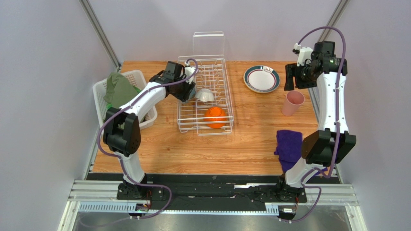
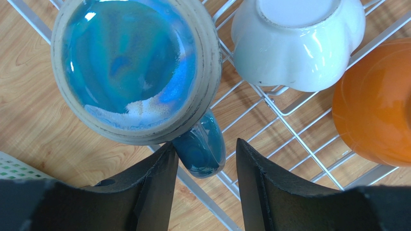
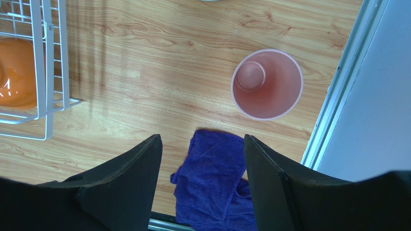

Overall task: Unload the mixed dishes from the dish rack
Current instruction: Pick up the cup from the dish rack.

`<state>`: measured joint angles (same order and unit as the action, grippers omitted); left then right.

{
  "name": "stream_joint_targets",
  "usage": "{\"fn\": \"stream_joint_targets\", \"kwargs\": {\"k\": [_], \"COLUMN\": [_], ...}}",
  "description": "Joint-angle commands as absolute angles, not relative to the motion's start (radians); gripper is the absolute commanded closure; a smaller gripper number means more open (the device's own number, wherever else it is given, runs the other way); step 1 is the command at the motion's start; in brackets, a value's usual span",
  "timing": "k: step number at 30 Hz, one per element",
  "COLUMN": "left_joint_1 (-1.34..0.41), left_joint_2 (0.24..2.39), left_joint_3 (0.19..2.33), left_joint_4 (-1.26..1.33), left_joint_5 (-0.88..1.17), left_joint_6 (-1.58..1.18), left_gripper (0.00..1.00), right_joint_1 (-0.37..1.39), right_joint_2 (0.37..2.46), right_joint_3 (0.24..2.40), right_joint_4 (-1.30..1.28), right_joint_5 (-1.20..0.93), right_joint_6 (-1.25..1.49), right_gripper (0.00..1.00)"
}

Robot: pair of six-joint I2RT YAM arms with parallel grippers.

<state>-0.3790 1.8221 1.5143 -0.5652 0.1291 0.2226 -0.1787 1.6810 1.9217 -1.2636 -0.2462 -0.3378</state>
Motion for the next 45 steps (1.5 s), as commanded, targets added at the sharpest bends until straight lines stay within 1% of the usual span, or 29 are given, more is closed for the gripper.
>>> {"fn": "stream_joint_targets", "kwargs": {"k": [1,13,16,19,22,28,29,31,32,33,34,36,37,38,45], "left_joint_1": [-0.397,-0.400,-0.400,-0.400,-0.400,-0.400,-0.400,-0.400,-0.400,-0.400,-0.399,-0.400,-0.399,-0.399,-0.400], "left_joint_2": [1.850,1.917,1.919,1.916,1.921,1.910,1.910,1.905,1.907,1.904,1.901,1.896,1.893,1.893,1.841], "left_joint_3": [1.566,1.582,1.582,1.572,1.566,1.539,1.539,1.537,1.539,1.539,1.539,1.542,1.542,1.546,1.563], "left_joint_4": [-0.560,-0.540,-0.528,-0.514,-0.508,-0.477,-0.476,-0.480,-0.479,-0.480,-0.480,-0.482,-0.486,-0.486,-0.500], "left_joint_5": [0.114,-0.034,-0.043,-0.043,-0.060,-0.074,-0.071,-0.057,-0.054,-0.052,-0.045,-0.041,-0.041,-0.043,-0.051], "left_joint_6": [0.202,0.118,0.106,0.103,0.100,0.098,0.100,0.101,0.101,0.101,0.100,0.100,0.097,0.097,0.078], "left_gripper": [0.44,0.44,0.44,0.46,0.49,0.60,0.64,0.69,0.76,0.79,0.84,0.92,0.97,1.00,1.00], "right_joint_1": [-0.178,-0.178,-0.178,-0.178,-0.178,-0.178,-0.178,-0.178,-0.178,-0.176,-0.178,-0.176,-0.178,-0.178,-0.178], "right_joint_2": [1.638,1.629,1.625,1.620,1.621,1.621,1.623,1.624,1.624,1.626,1.623,1.626,1.626,1.626,1.628], "right_joint_3": [1.899,1.862,1.845,1.835,1.832,1.821,1.816,1.813,1.812,1.810,1.810,1.810,1.810,1.809,1.798], "right_joint_4": [-1.221,-1.213,-1.209,-1.206,-1.209,-1.207,-1.207,-1.206,-1.206,-1.207,-1.206,-1.207,-1.207,-1.206,-1.203], "right_joint_5": [-0.261,-0.271,-0.273,-0.275,-0.285,-0.295,-0.295,-0.296,-0.296,-0.296,-0.296,-0.296,-0.298,-0.299,-0.308], "right_joint_6": [-0.347,-0.353,-0.354,-0.356,-0.356,-0.356,-0.356,-0.356,-0.356,-0.356,-0.357,-0.356,-0.356,-0.356,-0.357], "right_gripper": [0.34,0.34,0.34,0.34,0.34,0.34,0.34,0.34,0.35,0.35,0.35,0.35,0.35,0.35,0.36]}}
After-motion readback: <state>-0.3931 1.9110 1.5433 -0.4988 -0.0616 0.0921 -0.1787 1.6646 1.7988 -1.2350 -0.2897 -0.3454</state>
